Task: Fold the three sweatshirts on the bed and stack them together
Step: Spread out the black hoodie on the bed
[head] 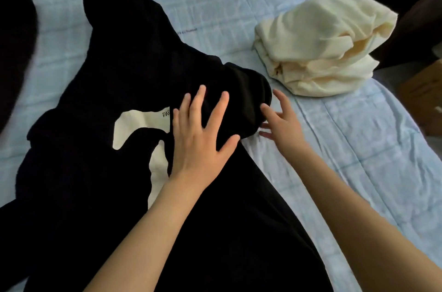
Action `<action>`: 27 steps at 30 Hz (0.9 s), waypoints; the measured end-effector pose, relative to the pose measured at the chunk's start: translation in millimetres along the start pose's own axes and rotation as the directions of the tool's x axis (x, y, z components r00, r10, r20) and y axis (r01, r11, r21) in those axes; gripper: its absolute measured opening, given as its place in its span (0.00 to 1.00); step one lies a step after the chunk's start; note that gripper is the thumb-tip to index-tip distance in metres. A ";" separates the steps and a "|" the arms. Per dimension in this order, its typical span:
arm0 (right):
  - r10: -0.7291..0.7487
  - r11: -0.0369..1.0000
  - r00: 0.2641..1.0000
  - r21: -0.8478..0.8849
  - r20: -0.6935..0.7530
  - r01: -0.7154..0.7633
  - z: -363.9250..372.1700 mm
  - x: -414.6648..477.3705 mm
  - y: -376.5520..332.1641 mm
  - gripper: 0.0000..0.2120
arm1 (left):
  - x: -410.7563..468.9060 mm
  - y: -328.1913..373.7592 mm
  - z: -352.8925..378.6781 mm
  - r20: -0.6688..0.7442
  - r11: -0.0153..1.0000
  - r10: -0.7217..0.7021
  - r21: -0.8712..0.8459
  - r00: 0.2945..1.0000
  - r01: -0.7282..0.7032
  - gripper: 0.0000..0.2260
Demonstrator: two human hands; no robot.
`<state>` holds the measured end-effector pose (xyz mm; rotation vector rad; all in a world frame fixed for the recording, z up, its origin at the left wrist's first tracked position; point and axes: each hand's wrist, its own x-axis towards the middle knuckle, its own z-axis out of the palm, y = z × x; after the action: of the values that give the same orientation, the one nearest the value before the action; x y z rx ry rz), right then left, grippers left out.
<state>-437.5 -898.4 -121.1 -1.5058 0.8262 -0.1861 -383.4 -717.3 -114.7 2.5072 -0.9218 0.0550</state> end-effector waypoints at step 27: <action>-0.361 0.850 0.929 -0.379 0.083 0.364 135.1 -19.2 -23.6 0.33 | -37.1 -117.4 -57.5 0.116 0.740 -0.398 -0.546 0.910 0.393 0.33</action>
<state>-364.0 -781.4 -111.6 -2.0375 0.5814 -0.3088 -332.2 -591.4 -118.9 2.0760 -0.3014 -0.3027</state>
